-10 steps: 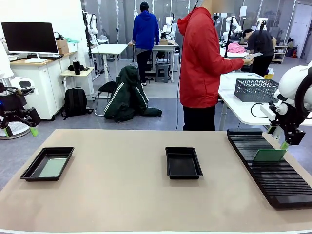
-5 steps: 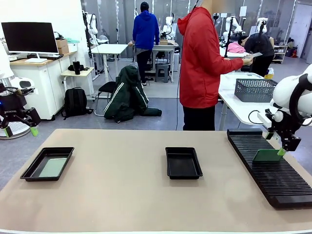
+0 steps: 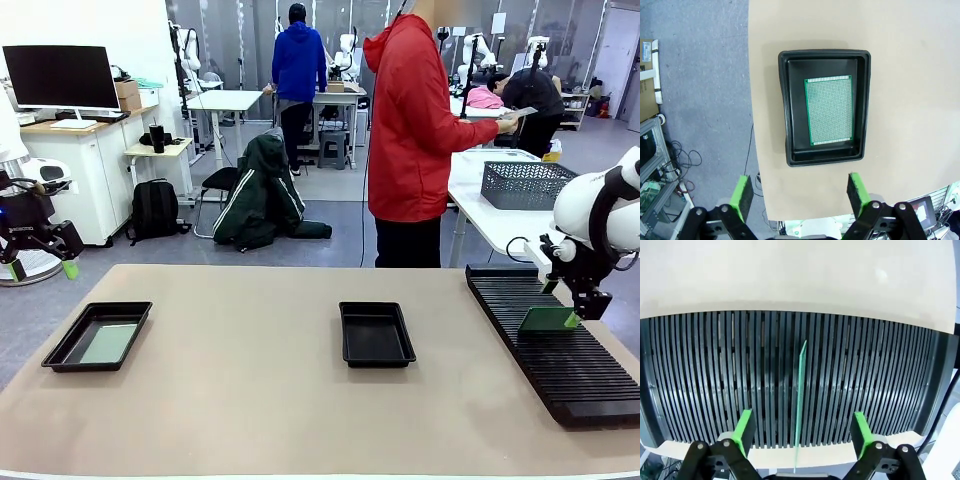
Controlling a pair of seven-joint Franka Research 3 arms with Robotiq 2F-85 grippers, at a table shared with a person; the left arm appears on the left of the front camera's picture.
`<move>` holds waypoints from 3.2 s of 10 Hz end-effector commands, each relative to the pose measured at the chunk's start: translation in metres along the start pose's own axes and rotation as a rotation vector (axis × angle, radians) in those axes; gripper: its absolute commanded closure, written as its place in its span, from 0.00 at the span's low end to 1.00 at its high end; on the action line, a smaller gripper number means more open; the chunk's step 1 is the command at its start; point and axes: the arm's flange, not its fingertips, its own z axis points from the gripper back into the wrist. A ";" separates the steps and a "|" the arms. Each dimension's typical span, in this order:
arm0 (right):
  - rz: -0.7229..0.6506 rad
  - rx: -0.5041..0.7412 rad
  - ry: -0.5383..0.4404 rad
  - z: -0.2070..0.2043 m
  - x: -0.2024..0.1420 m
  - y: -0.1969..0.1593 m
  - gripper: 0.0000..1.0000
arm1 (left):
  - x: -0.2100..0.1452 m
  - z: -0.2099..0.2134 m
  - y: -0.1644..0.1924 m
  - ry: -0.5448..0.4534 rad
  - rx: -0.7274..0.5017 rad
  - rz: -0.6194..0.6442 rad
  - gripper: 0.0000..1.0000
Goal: Inspect and transfer BCBs to ESD trays.
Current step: Pick up the Blank PCB from the PCB Rack and place it in the right ESD tray.
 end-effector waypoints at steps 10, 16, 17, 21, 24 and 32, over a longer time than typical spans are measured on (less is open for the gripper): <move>-0.034 -0.018 0.005 -0.001 -0.002 0.004 1.00 | -0.001 -0.003 0.001 -0.014 -0.001 -0.005 0.00; -0.016 -0.008 0.003 0.001 -0.003 0.002 1.00 | -0.001 -0.003 0.001 -0.014 -0.001 -0.005 0.00; -0.016 -0.008 0.003 0.001 -0.003 0.002 1.00 | -0.001 -0.003 0.001 -0.014 -0.001 -0.005 0.00; -0.016 -0.008 0.003 0.001 -0.003 0.002 1.00 | -0.001 -0.003 0.001 -0.014 -0.001 -0.005 0.00; -0.016 -0.008 0.003 0.001 -0.003 0.002 1.00 | -0.001 -0.003 0.001 -0.014 -0.001 -0.005 0.00; -0.037 -0.004 0.015 0.032 0.005 0.002 0.98 | -0.001 -0.003 0.001 -0.014 -0.001 -0.005 0.00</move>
